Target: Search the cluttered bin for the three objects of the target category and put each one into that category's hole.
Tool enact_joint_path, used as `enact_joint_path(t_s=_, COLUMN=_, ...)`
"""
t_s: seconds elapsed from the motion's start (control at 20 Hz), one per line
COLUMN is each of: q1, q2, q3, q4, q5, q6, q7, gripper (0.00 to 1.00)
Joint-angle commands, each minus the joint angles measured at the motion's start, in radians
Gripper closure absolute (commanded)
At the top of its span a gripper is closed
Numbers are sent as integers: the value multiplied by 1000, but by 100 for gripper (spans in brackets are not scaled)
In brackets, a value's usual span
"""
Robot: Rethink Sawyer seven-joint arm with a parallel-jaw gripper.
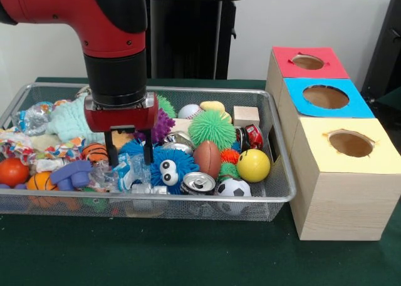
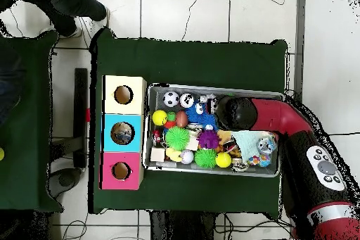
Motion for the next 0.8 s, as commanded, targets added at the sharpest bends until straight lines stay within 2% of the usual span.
enact_joint_path(t_s=0.05, q1=4, q2=63, q3=75, q4=-55, q5=-2, q6=-82, q7=-12, gripper=0)
enact_joint_path(t_s=0.4, q1=5, q2=88, q3=84, q4=-80, q5=4, q6=-85, q7=-26, gripper=0)
enact_joint_path(t_s=0.75, q1=7, q2=111, q3=71, q4=-21, q5=-15, q6=-91, q7=-31, gripper=0)
enact_joint_path(t_s=0.8, q1=-1, q2=119, q3=80, q4=-11, q5=-13, q6=-101, q7=-34, gripper=100)
